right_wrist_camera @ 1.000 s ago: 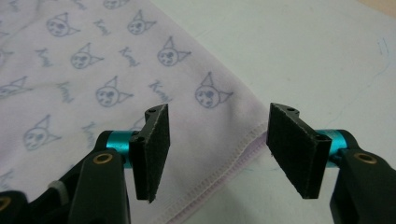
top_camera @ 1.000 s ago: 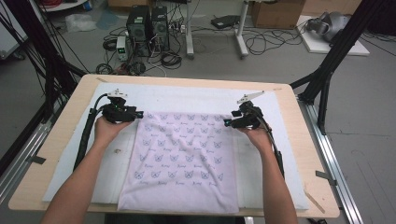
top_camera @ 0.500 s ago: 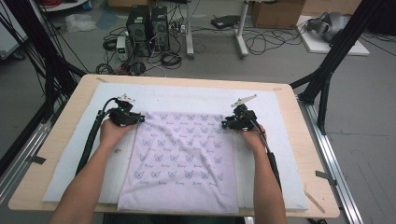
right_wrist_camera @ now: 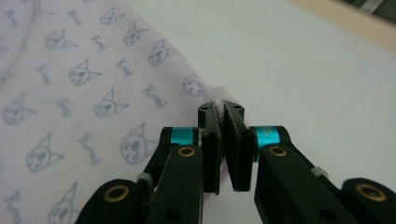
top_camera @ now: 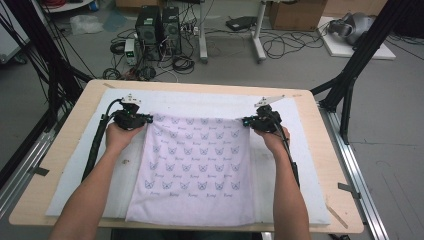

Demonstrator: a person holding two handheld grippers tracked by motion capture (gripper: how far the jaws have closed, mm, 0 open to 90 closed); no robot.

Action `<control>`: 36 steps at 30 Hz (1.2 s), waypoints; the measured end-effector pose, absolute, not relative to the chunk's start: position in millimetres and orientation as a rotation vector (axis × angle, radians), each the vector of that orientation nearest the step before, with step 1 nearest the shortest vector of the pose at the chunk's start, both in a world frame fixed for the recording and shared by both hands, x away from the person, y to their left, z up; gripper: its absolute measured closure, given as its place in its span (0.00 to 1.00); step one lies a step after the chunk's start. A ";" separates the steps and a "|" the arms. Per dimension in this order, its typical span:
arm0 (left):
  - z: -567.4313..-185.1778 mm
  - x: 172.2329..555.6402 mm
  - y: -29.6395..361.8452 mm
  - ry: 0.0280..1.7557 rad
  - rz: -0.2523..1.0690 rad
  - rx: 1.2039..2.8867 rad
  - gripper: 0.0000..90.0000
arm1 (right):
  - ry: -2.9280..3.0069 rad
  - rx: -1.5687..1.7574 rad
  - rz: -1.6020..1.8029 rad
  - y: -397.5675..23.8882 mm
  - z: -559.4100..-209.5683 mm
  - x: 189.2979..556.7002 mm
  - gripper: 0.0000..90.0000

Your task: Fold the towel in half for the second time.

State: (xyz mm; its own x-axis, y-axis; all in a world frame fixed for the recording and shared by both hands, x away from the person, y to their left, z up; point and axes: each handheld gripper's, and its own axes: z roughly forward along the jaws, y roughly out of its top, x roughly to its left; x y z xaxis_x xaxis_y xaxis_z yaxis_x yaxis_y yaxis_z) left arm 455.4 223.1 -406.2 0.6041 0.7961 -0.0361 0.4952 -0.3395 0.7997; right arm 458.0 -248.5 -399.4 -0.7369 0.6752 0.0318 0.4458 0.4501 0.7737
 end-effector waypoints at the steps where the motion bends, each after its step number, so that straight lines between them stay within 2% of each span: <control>1: -399.7 456.3 222.6 1.008 0.477 2.005 0.95 | 2.438 0.987 1.164 -249.8 -396.0 459.4 0.95; 6: -370.9 457.2 225.2 0.963 0.553 1.968 0.95 | 2.402 0.939 1.167 -250.0 -367.9 460.6 0.95; 9: -356.8 455.4 232.6 0.950 0.554 1.914 0.95 | 2.378 0.905 1.200 -249.2 -350.7 460.5 0.95; 15: -364.6 443.2 239.3 0.919 0.532 1.946 0.95 | 2.417 0.886 1.214 -247.3 -355.5 451.4 0.95; 22: -373.9 395.0 255.1 0.826 0.510 1.897 0.95 | 2.444 0.813 1.295 -248.9 -359.9 419.2 0.95; 30: -411.0 314.4 270.9 0.731 0.423 1.931 0.94 | 2.510 0.713 1.335 -255.6 -378.0 345.5 0.94; 33: -426.9 297.3 278.0 0.759 0.382 1.986 0.87 | 2.566 0.716 1.322 -258.5 -393.5 318.8 0.85; 36: -428.8 289.8 282.6 0.765 0.363 2.047 0.70 | 2.580 0.730 1.282 -266.5 -401.6 302.6 0.73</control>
